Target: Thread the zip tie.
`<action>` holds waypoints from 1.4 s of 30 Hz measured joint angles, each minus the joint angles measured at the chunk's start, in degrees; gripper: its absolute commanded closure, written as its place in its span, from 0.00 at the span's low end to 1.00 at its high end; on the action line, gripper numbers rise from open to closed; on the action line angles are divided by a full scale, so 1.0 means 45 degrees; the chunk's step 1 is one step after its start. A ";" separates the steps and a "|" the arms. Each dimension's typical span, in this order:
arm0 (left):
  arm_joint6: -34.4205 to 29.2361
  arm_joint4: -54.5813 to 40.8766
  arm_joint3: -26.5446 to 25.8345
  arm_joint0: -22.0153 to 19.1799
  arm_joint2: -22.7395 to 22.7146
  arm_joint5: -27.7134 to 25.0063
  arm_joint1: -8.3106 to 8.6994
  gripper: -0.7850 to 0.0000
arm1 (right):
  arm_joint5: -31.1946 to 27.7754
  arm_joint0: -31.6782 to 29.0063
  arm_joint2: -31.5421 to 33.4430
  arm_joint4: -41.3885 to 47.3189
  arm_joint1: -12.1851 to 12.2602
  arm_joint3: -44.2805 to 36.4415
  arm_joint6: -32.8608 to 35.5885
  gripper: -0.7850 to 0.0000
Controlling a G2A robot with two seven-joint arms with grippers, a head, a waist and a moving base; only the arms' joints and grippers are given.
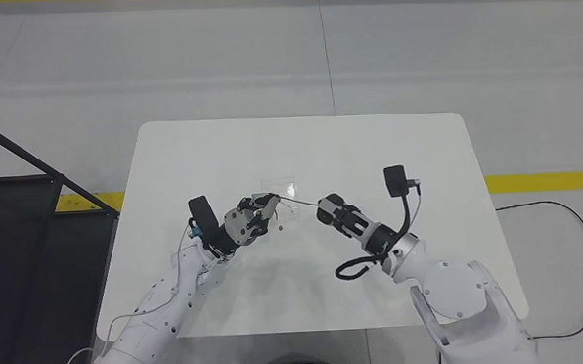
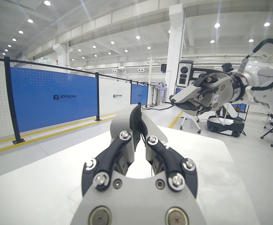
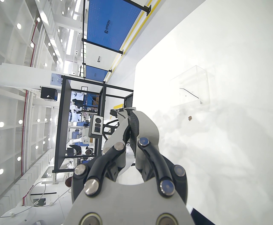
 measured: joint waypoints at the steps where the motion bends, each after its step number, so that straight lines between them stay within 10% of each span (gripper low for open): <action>1: 0.0000 0.0000 0.0000 0.0000 0.0000 0.0000 0.0000 1.00 | -0.0021 0.0000 -0.0007 -0.0016 0.0001 -0.0001 0.0001 1.00; 42: 0.0000 0.0000 0.0000 0.0000 0.0000 0.0000 0.0000 1.00 | -0.0245 -0.0233 0.0175 0.0093 0.0033 -0.0087 -0.0028 1.00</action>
